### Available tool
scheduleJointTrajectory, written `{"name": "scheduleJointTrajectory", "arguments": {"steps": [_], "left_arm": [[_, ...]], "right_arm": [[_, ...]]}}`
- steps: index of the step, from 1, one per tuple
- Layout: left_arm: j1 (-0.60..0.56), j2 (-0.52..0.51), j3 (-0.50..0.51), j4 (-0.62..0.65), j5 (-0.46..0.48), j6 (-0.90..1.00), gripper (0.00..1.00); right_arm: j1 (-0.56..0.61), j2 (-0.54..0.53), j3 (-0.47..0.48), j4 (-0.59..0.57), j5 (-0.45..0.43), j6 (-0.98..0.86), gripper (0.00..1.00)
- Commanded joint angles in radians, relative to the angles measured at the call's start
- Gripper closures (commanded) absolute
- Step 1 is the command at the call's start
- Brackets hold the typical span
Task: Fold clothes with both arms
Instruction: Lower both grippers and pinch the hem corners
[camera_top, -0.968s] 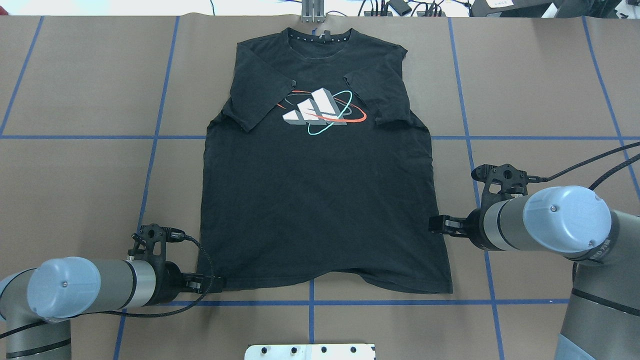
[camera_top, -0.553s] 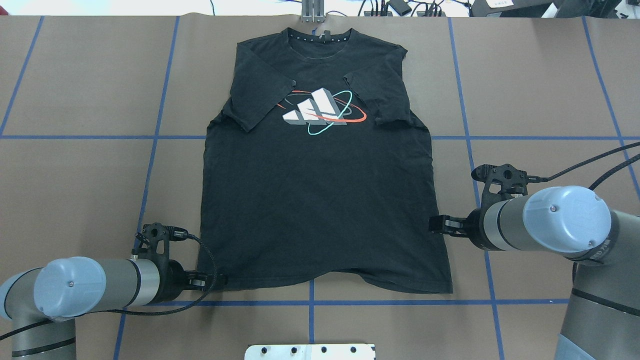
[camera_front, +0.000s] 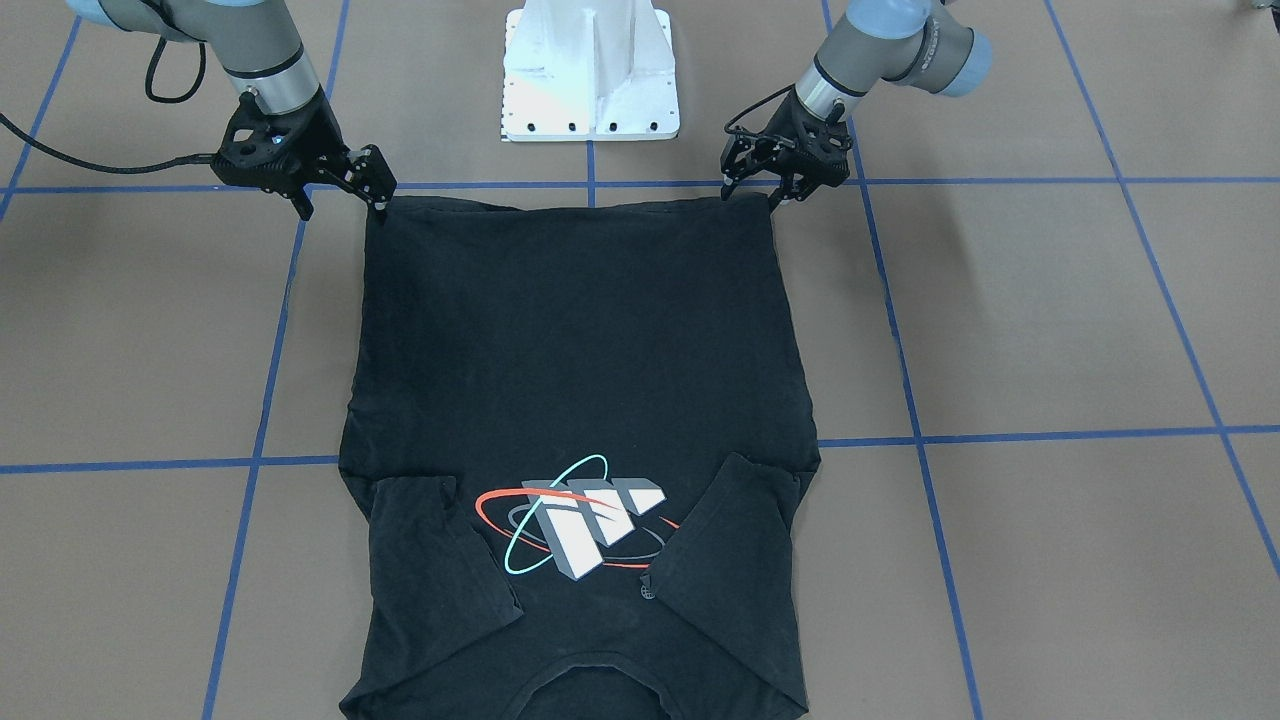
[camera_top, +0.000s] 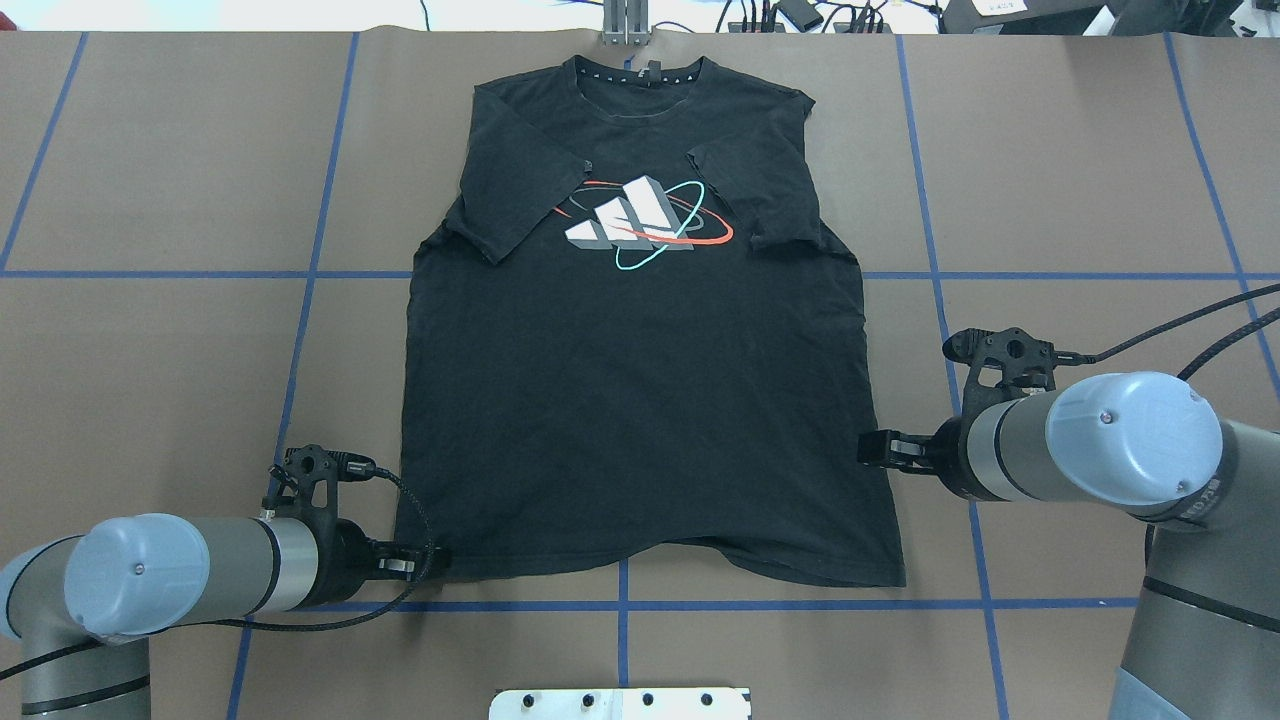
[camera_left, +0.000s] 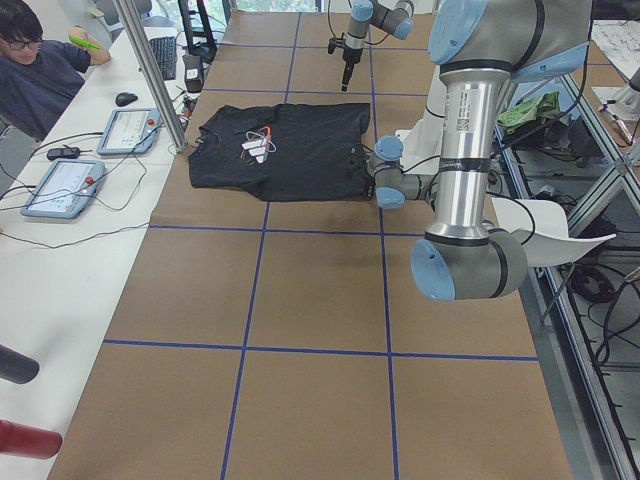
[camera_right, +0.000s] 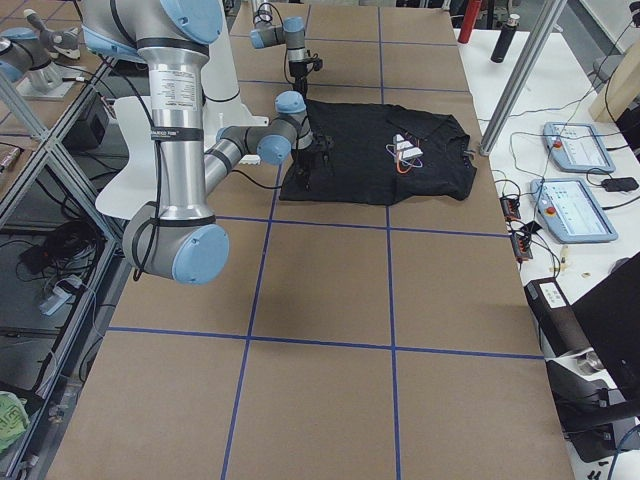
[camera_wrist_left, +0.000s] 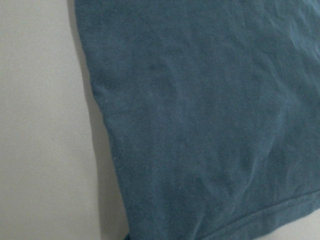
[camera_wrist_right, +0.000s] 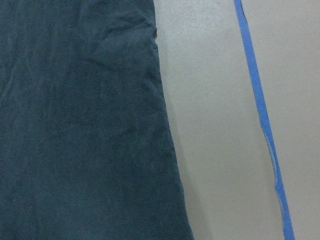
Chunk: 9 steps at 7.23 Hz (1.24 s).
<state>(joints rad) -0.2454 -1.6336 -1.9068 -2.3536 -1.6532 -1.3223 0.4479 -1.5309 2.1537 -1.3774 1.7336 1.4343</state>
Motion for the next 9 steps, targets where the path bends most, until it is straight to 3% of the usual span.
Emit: {"name": "scheduleJointTrajectory", "arguments": {"steps": [1,2,3,4,9], "left_arm": [[0.002,0.003,-0.009,0.001,0.003,0.000,0.37],[0.011,0.003,-0.008,0.001,0.004,-0.002,0.45],[0.011,0.004,-0.009,0.001,0.010,-0.002,0.64],[0.014,0.008,-0.009,0.001,0.010,0.000,0.76],[0.026,0.018,-0.014,0.002,0.009,0.000,0.83]], "right_arm": [[0.000,0.000,0.000,0.000,0.000,0.000,0.00],[0.000,0.000,0.000,0.000,0.000,0.000,0.00],[0.000,0.000,0.000,0.001,0.000,0.000,0.00],[0.000,0.000,0.000,0.001,0.000,0.000,0.00],[0.000,0.000,-0.002,0.001,0.000,0.000,0.00]]}}
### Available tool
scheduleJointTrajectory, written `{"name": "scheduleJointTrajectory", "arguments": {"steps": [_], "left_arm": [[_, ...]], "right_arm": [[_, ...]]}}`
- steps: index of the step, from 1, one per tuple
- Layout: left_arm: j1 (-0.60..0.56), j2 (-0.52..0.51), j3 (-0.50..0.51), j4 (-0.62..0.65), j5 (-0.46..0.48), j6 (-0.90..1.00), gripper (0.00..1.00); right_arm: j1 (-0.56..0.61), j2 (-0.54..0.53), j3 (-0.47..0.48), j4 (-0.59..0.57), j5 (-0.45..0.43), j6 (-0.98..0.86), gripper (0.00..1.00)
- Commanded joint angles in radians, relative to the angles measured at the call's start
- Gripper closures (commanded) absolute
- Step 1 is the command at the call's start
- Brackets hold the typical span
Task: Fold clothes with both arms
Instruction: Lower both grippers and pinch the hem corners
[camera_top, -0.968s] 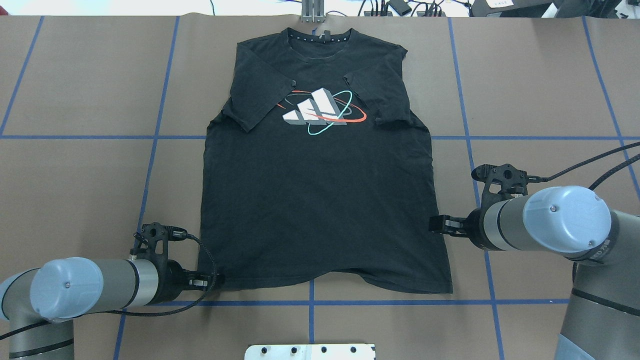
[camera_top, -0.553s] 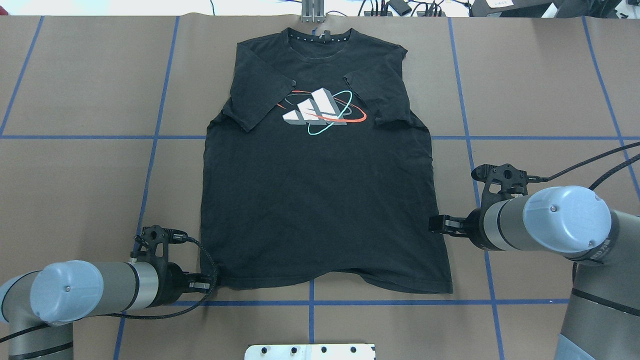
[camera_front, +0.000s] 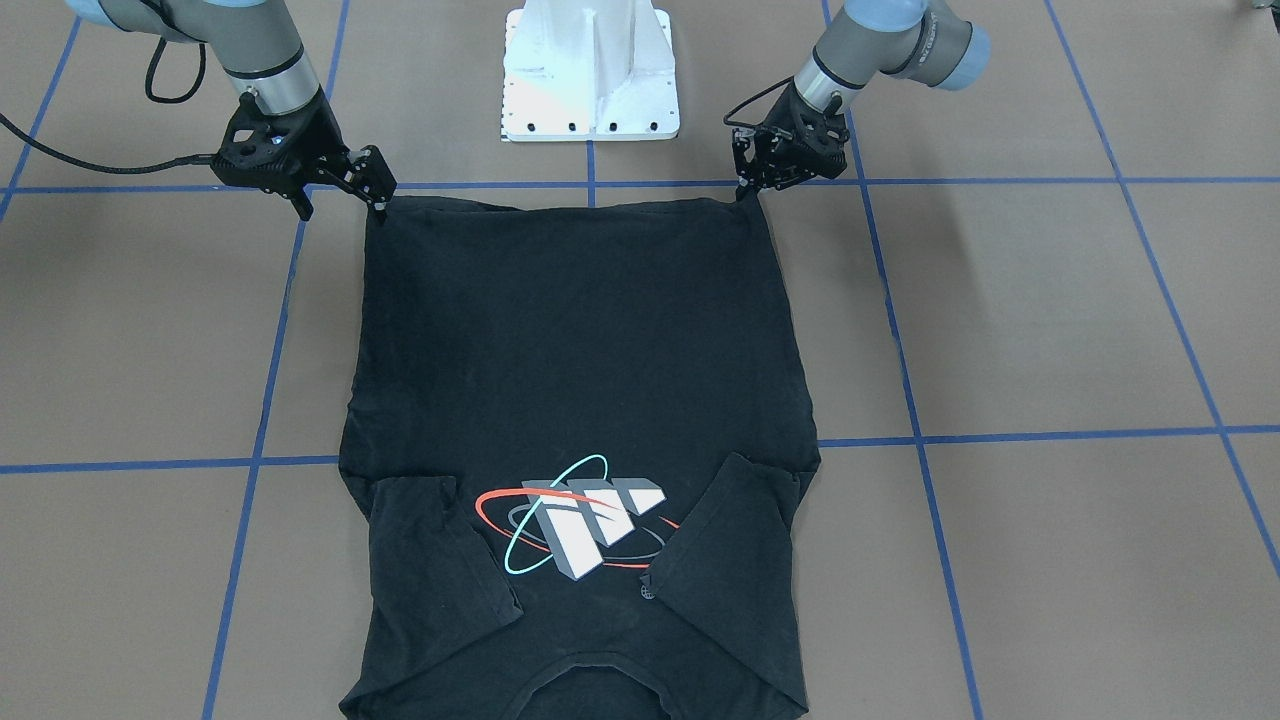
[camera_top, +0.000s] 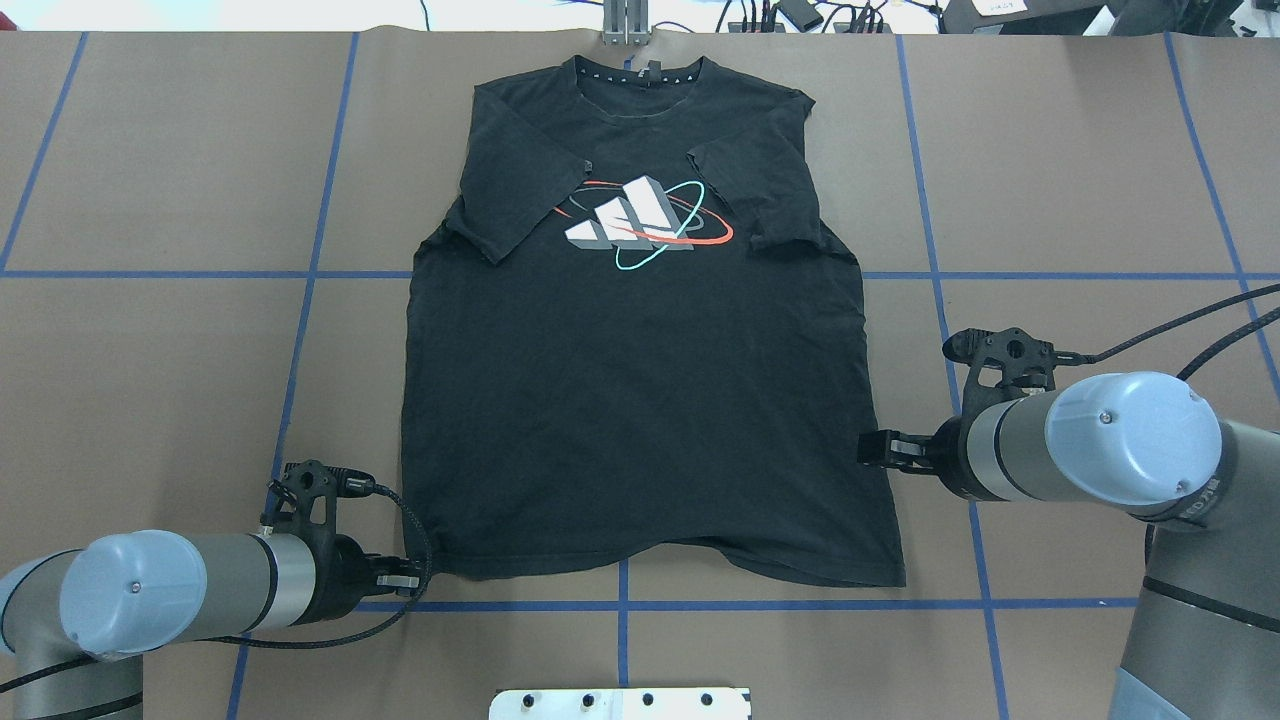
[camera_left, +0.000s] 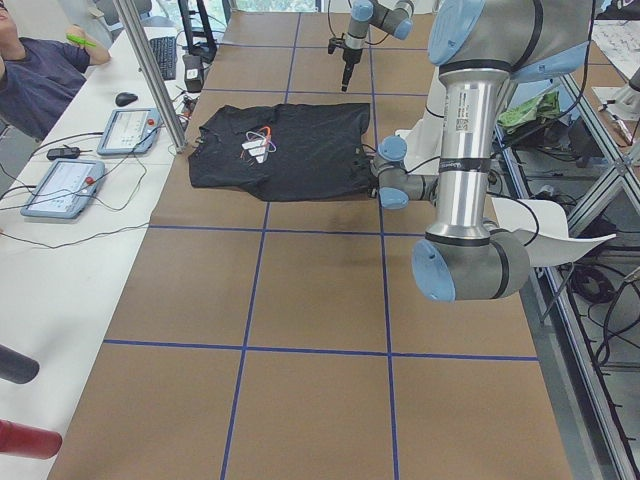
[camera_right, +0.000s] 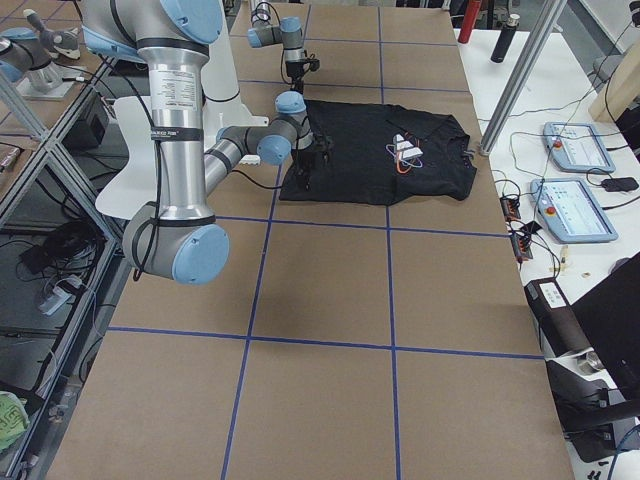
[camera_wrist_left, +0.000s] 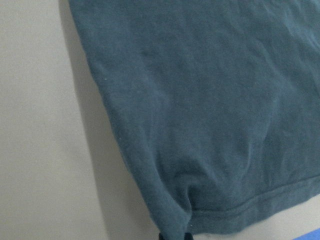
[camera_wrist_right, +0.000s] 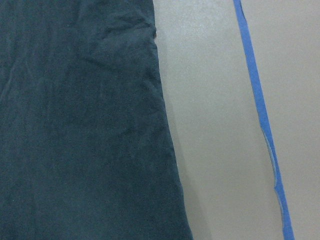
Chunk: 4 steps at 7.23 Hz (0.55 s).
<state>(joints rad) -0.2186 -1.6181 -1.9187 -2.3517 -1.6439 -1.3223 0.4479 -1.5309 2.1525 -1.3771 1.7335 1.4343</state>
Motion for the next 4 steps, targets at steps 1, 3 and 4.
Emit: {"name": "scheduleJointTrajectory", "arguments": {"steps": [1,3,4], "left_arm": [[-0.002,0.004,-0.002,0.002,-0.002,0.002,0.96],[-0.004,0.029,-0.029,0.003,-0.013,0.002,1.00],[-0.005,0.059,-0.060,0.005,-0.017,0.003,1.00]], "right_arm": [[-0.002,0.000,0.000,0.001,0.000,0.000,0.00],[-0.003,0.000,0.000,0.001,0.000,0.000,0.00],[-0.003,0.000,0.000,0.001,0.001,0.000,0.00]]}}
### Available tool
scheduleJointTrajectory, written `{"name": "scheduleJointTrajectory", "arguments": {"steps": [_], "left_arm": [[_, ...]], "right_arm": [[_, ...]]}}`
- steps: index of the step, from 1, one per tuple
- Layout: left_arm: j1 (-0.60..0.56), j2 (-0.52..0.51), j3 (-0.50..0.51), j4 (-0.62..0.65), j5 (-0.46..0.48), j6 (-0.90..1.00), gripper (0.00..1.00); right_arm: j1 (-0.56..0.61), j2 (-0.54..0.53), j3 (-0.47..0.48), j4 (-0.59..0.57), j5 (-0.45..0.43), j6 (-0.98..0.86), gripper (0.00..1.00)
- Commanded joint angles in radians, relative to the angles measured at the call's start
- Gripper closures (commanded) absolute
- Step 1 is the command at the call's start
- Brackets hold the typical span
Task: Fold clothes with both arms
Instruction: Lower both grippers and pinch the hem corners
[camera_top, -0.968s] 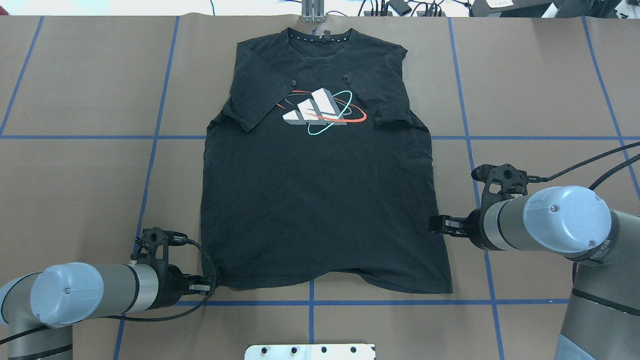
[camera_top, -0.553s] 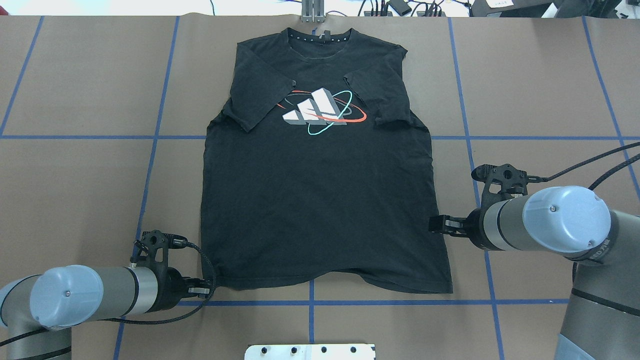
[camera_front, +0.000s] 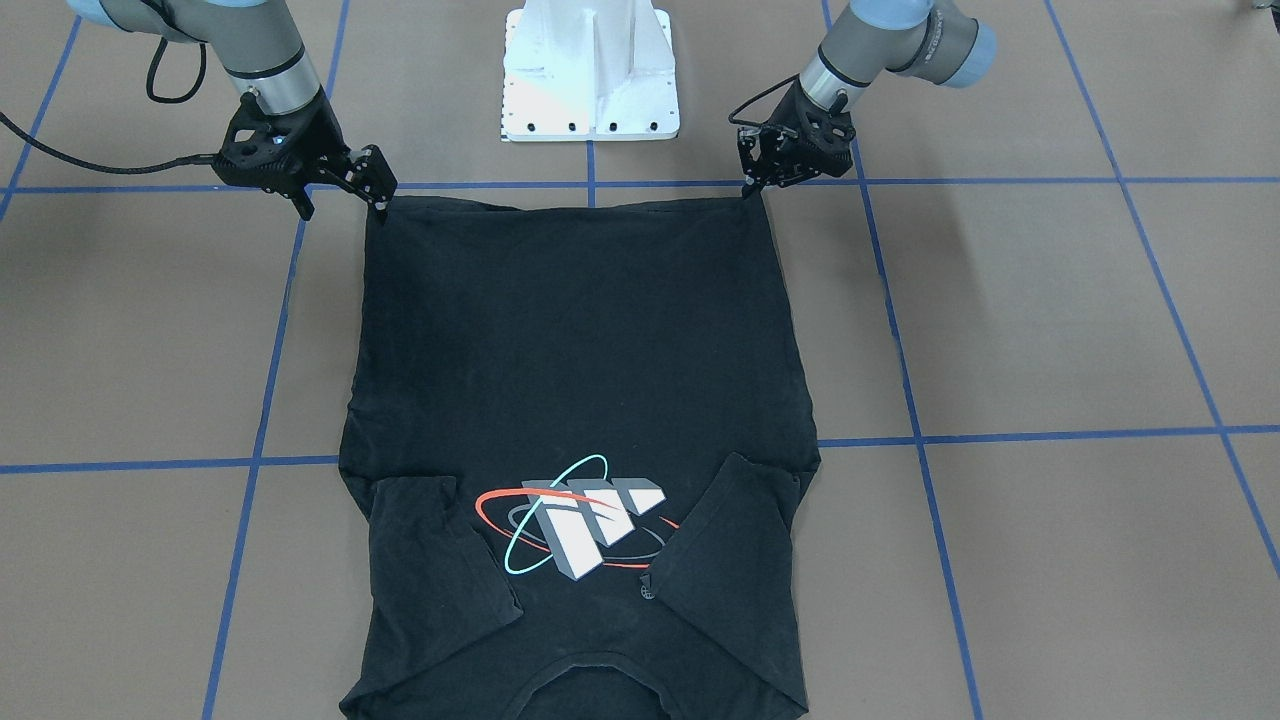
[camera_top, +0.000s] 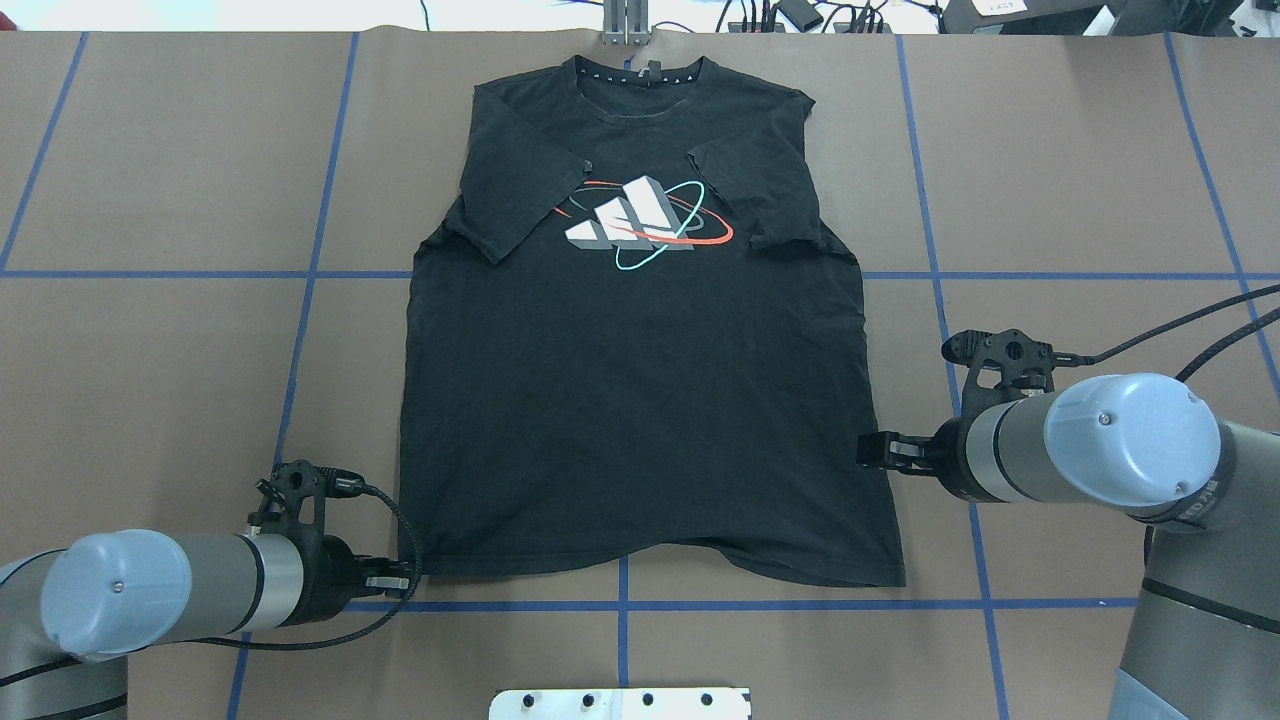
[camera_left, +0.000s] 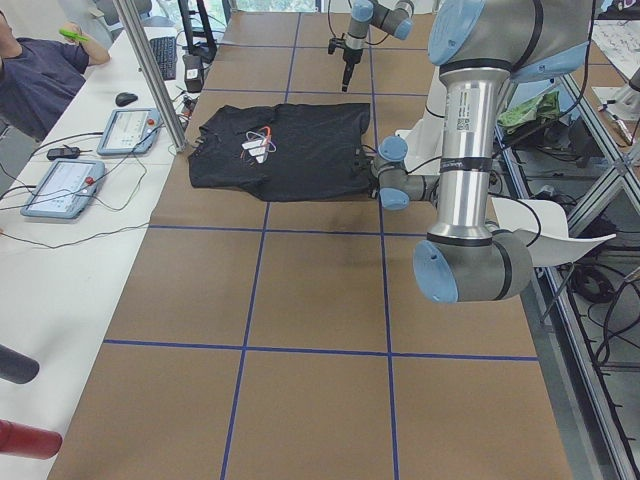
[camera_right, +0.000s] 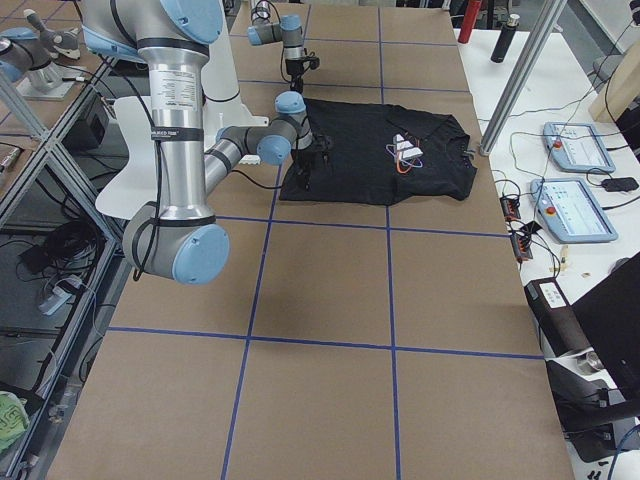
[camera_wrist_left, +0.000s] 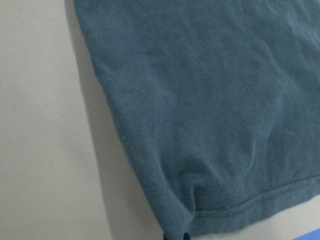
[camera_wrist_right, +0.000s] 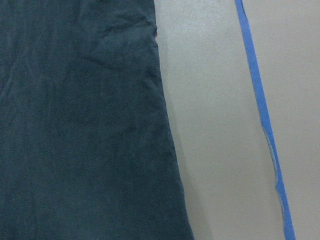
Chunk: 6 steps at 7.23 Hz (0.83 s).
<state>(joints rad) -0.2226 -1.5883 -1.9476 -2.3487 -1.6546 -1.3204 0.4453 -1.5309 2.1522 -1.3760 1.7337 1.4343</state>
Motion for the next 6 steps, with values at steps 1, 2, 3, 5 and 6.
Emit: {"name": "scheduleJointTrajectory", "arguments": {"steps": [1,2,3,5,6], "left_arm": [[-0.006,0.039,-0.048,0.003,-0.008,0.007,1.00],[-0.006,0.036,-0.048,0.005,-0.008,0.007,1.00],[-0.006,0.030,-0.048,0.005,-0.011,0.007,1.00],[-0.006,0.022,-0.050,0.003,-0.014,0.006,1.00],[-0.004,0.022,-0.051,0.002,-0.011,0.003,1.00]], "right_arm": [[-0.005,0.000,-0.002,0.000,0.000,0.002,0.00],[-0.026,0.000,-0.008,0.000,-0.008,0.021,0.00],[-0.054,0.000,-0.008,0.000,-0.035,0.052,0.00],[-0.097,-0.002,-0.009,0.003,-0.046,0.098,0.00],[-0.130,-0.012,-0.009,0.011,-0.071,0.127,0.00]]}}
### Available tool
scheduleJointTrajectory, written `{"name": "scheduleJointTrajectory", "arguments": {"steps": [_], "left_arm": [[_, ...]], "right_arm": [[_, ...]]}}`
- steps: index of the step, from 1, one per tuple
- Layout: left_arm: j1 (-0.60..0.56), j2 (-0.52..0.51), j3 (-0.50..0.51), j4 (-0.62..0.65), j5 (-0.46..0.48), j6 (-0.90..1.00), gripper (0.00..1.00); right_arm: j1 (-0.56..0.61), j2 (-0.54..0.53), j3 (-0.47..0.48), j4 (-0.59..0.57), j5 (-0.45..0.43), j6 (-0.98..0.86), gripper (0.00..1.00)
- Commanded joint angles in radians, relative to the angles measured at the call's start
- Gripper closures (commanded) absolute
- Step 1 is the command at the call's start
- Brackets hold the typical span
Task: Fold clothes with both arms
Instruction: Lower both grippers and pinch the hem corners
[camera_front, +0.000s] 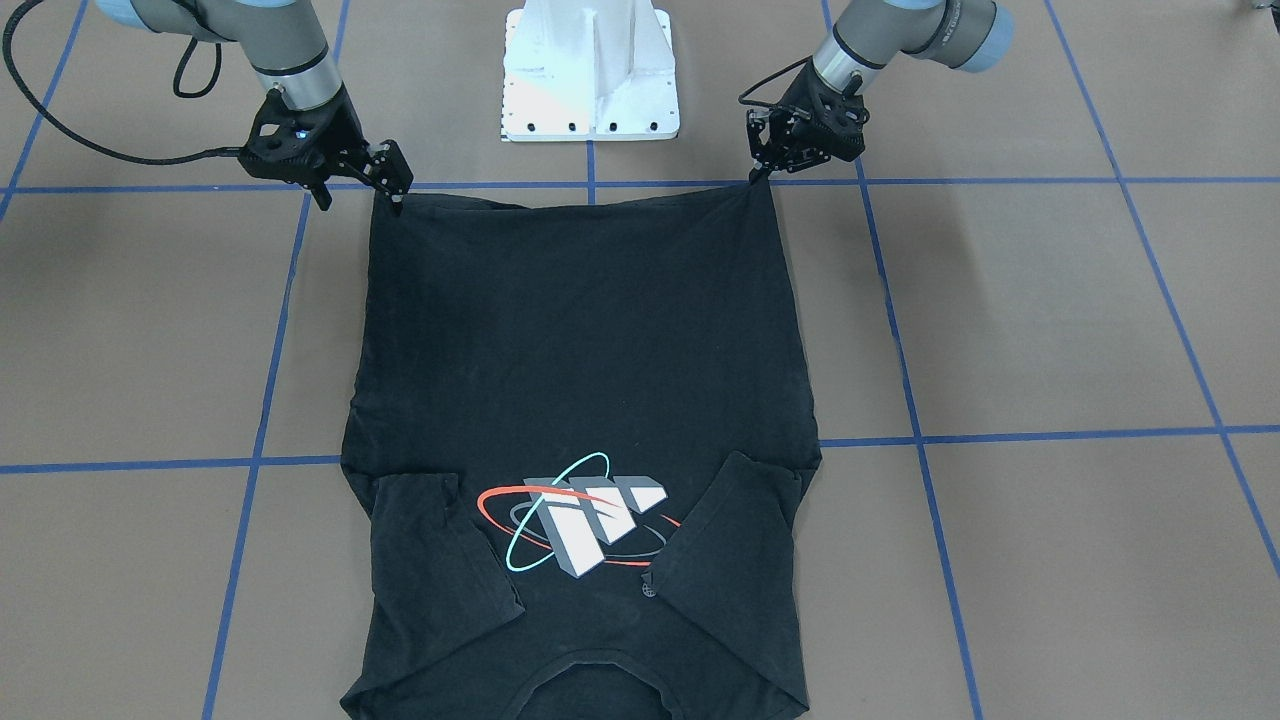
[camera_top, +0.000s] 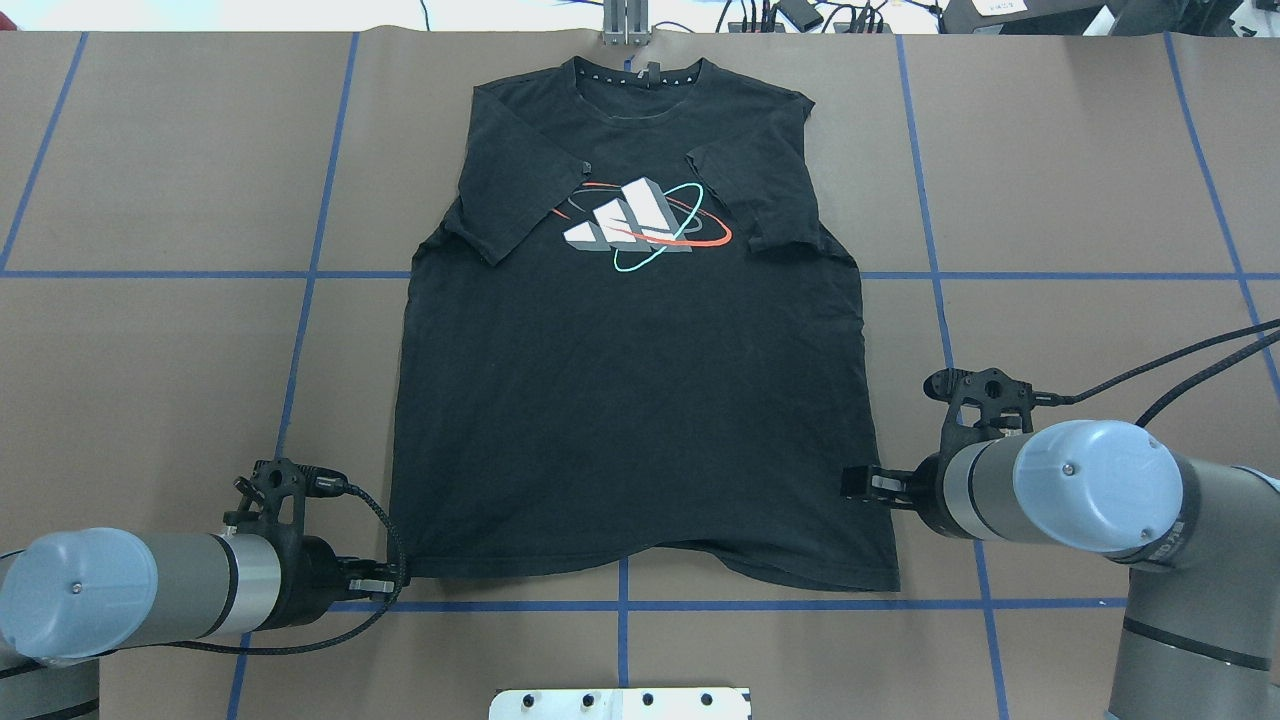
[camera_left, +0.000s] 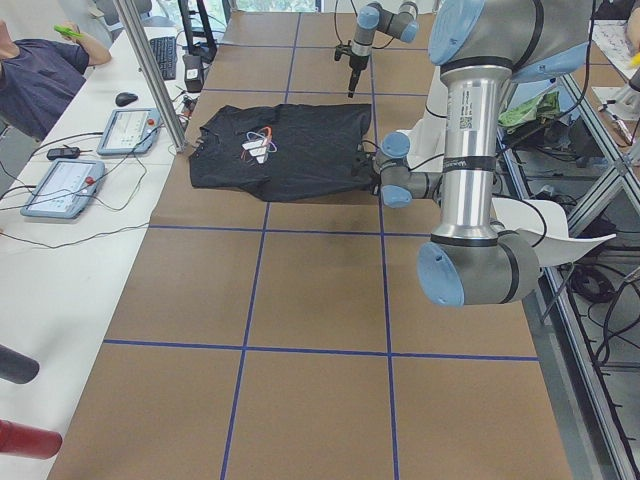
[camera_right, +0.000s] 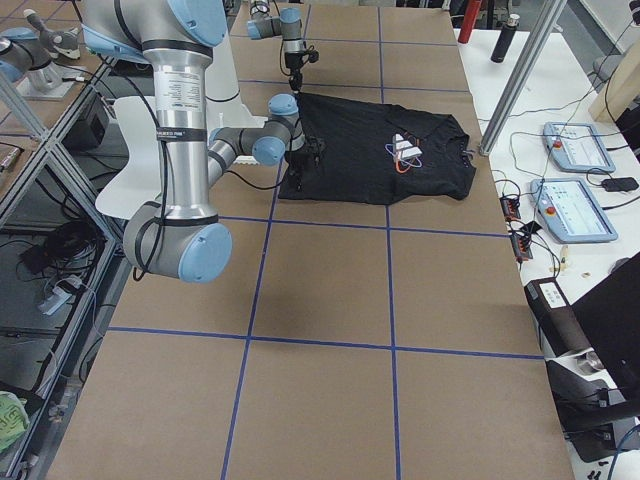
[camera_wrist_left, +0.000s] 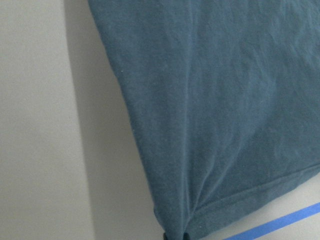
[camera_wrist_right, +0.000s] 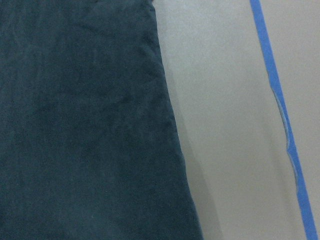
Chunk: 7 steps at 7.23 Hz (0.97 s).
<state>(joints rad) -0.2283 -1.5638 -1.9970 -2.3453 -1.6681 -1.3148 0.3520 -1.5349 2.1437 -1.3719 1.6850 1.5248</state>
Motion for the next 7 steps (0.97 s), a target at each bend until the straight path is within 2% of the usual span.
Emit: {"name": "scheduleJointTrajectory", "arguments": {"steps": [1,2,3,4,5,6,7], "left_arm": [[0.001,-0.002,-0.008,-0.003,0.008,-0.004,1.00],[0.001,-0.001,-0.011,-0.003,0.013,-0.006,1.00],[0.001,-0.001,-0.012,-0.003,0.014,-0.006,1.00],[0.000,-0.001,-0.014,-0.003,0.016,-0.006,1.00],[0.000,0.007,-0.026,-0.003,0.016,-0.006,1.00],[0.000,0.010,-0.031,-0.003,0.016,-0.006,1.00],[0.000,0.010,-0.029,-0.003,0.016,-0.006,1.00]], "right_arm": [[-0.085,-0.057,-0.002,0.081,-0.071,0.091,0.00],[-0.128,-0.109,-0.010,0.179,-0.118,0.135,0.00],[-0.172,-0.120,-0.027,0.195,-0.157,0.171,0.01],[-0.218,-0.120,-0.033,0.197,-0.209,0.210,0.07],[-0.231,-0.120,-0.034,0.195,-0.211,0.212,0.27],[-0.231,-0.120,-0.034,0.195,-0.211,0.210,0.43],[-0.231,-0.120,-0.034,0.195,-0.211,0.210,0.51]]}}
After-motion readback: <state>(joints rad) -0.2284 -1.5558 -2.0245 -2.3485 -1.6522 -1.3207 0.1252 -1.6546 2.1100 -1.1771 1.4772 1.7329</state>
